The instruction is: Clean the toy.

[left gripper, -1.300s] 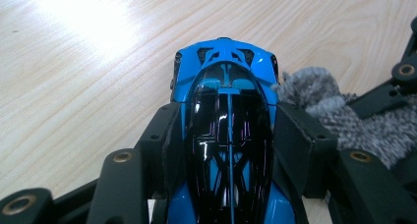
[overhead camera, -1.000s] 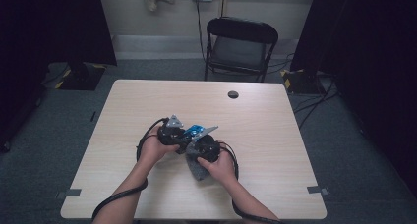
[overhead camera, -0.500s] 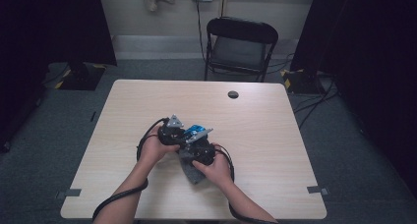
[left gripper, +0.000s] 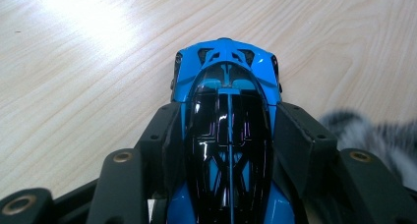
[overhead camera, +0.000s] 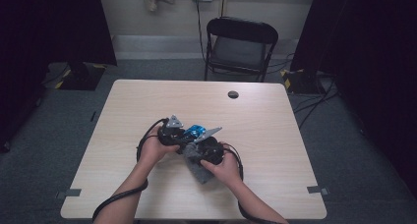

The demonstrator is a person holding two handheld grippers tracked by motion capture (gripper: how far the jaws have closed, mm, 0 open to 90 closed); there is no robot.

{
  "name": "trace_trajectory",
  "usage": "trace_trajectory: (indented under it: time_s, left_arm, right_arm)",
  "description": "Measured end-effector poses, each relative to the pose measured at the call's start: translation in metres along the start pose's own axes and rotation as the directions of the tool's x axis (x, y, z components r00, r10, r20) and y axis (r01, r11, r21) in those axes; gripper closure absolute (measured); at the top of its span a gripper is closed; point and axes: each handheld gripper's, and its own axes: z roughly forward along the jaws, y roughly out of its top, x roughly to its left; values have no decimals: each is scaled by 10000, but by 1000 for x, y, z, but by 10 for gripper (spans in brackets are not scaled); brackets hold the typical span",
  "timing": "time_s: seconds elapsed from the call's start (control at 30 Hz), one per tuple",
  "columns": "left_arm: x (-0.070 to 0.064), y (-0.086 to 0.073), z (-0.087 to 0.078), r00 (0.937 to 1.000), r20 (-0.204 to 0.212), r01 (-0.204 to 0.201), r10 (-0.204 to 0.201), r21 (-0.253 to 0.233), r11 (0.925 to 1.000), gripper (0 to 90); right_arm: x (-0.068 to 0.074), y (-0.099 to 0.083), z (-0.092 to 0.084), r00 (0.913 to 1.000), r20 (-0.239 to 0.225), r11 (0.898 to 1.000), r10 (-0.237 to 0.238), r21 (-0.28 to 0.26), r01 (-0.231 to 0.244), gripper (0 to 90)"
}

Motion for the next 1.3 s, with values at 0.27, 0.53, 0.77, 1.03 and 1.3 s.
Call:
trace_trajectory:
  time_s: [0.27, 0.53, 0.77, 1.03, 1.3]
  left_arm:
    - [0, 0, 0, 10000, 52, -35, 35, 82, 10000, 453]
    - [0, 0, 0, 10000, 62, -60, 59, 66, 10000, 453]
    - [0, -1, 0, 10000, 65, -51, 51, 20, 10000, 452]
    - [0, -1, 0, 9999, 61, -91, 91, -18, 10000, 452]
    - [1, -2, 0, 9999, 79, -66, 66, -91, 9999, 452]
  right_arm:
    - [-31, -7, -30, 9962, 711, 9986, 507, -196, -494, 700]
    - [-52, -12, -39, 9858, 1475, 9967, 806, -217, -782, 701]
    - [-66, -10, -39, 9748, 1938, 9938, 1108, -199, -1090, 700]
    - [-79, -4, -36, 9645, 2313, 9916, 1275, -82, -1291, 700]
    - [-86, -5, -26, 9555, 2453, 9862, 1641, -173, -1649, 699]
